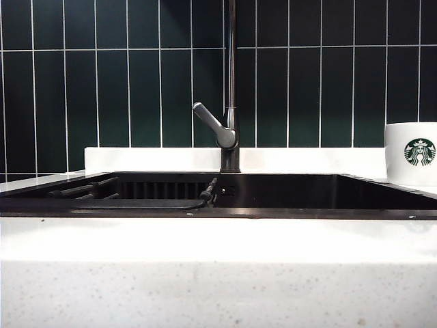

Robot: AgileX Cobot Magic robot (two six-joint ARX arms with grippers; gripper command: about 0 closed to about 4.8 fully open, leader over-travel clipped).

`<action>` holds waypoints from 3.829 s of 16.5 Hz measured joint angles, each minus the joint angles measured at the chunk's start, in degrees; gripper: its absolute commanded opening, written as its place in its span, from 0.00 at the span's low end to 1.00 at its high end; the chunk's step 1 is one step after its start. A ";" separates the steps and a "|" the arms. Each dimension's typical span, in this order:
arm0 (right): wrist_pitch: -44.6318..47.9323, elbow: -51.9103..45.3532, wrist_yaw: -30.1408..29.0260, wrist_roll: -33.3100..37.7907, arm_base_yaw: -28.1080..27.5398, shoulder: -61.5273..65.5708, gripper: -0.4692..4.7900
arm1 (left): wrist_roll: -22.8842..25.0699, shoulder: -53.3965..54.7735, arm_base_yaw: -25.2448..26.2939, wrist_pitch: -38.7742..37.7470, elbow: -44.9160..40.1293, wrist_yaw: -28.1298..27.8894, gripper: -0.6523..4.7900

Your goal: Pick up the mug next to the sink, go to the faucet to get some water, pour the water into the sink, and finally put the mug back to its place.

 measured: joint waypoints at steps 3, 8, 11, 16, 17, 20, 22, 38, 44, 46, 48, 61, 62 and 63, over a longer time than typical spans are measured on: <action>-4.26 -0.55 -0.24 0.31 0.00 -7.82 0.31 | -3.02 0.07 0.00 2.93 -4.37 -0.90 0.11; -3.34 -2.12 -0.24 5.84 -0.04 -12.66 0.27 | -7.02 0.04 -0.02 11.67 -9.57 -2.51 0.11; -2.67 -6.29 -0.28 6.25 -0.15 -12.66 0.09 | -7.10 -0.20 -0.02 19.10 -12.20 -5.77 0.11; 1.33 -11.96 -0.17 6.23 -0.15 -12.68 0.09 | -4.57 -0.24 -0.02 20.59 -14.34 -8.83 0.11; 2.95 -14.05 -0.17 4.90 -0.15 -12.68 0.09 | -3.69 -0.24 -0.02 20.79 -15.43 -9.62 0.11; 6.19 -18.58 -0.13 2.54 -0.15 -12.68 0.09 | -3.26 -0.24 -0.02 22.56 -17.40 -9.75 0.11; 9.01 -21.03 -0.13 2.27 -0.15 -12.68 0.09 | -3.19 -0.24 -0.02 23.85 -18.32 -9.62 0.11; 15.21 -22.49 -4.61 -10.97 -0.09 -12.70 0.09 | -1.73 -13.60 -0.02 25.03 -22.75 -7.98 0.11; 15.21 -22.49 -5.27 -15.63 3.54 -12.70 0.09 | 4.35 -13.46 -0.02 22.38 -23.06 -13.70 0.11; 15.04 -22.49 -4.42 -15.96 3.34 -12.70 0.09 | 4.46 -13.49 -0.02 23.12 -23.67 -13.92 0.11; 15.04 -22.49 -1.09 -15.89 3.34 -12.70 0.09 | 3.98 -13.44 -0.02 23.89 -24.33 -15.13 0.11; 15.02 -22.49 0.68 -13.70 3.34 -12.70 0.09 | 2.93 -13.46 0.00 22.62 -24.28 -17.81 0.11; 15.02 -22.49 0.68 -13.70 3.34 -12.70 0.09 | 2.93 -13.46 0.00 22.62 -24.28 -17.81 0.11; 15.02 -22.49 0.68 -13.70 3.34 -12.70 0.09 | 2.93 -13.46 0.00 22.62 -24.28 -17.81 0.11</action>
